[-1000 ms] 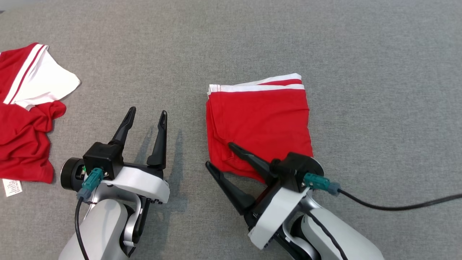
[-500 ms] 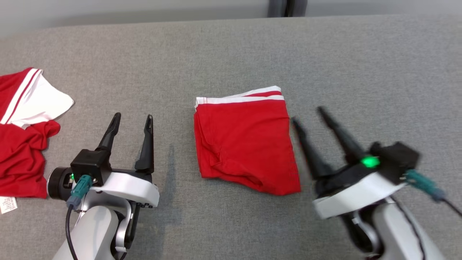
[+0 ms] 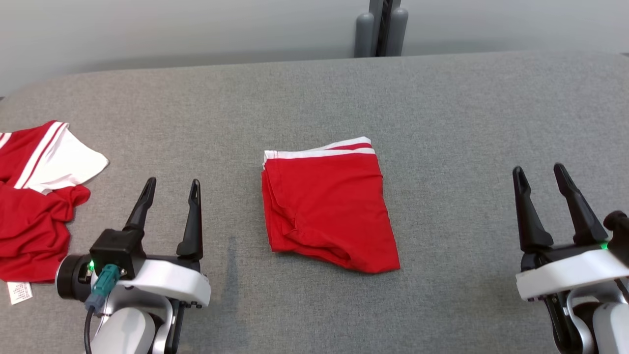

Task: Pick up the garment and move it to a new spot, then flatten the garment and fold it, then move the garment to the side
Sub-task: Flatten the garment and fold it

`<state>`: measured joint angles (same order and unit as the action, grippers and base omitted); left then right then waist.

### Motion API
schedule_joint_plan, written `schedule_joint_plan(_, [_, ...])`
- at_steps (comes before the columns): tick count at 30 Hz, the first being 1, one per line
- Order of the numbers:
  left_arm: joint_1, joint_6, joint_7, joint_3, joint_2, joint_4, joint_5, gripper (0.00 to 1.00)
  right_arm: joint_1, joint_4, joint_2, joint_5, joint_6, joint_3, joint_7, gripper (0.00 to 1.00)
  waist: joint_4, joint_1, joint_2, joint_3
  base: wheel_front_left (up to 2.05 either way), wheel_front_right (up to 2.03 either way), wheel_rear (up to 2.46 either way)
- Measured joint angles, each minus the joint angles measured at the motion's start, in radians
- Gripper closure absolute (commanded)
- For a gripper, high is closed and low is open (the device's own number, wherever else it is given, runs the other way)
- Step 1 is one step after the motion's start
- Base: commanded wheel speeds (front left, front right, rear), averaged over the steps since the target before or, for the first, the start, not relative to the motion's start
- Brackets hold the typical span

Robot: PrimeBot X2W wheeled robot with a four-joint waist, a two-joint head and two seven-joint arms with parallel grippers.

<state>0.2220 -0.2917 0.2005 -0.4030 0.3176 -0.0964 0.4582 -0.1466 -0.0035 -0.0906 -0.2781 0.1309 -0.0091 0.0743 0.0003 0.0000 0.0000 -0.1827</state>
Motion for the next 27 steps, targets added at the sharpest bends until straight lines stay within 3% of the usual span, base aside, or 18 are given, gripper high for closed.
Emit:
schedule_joint_plan(5, [-0.04, -0.018, -0.015, -0.008, 0.008, 0.027, -0.001, 0.0, 0.043, 0.014, 0.004, 0.005, 0.0, -0.025, -0.01, 0.0, 0.006, 0.0, 0.0, 0.036, 0.0, 0.0, 0.0])
schedule_joint_plan(27, [-0.125, -0.021, -0.046, -0.029, 0.044, 0.028, 0.012, 0.0, 0.139, 0.023, 0.02, 0.034, 0.0, -0.036, -0.057, 0.0, 0.036, 0.0, 0.0, 0.172, 0.0, 0.0, 0.0])
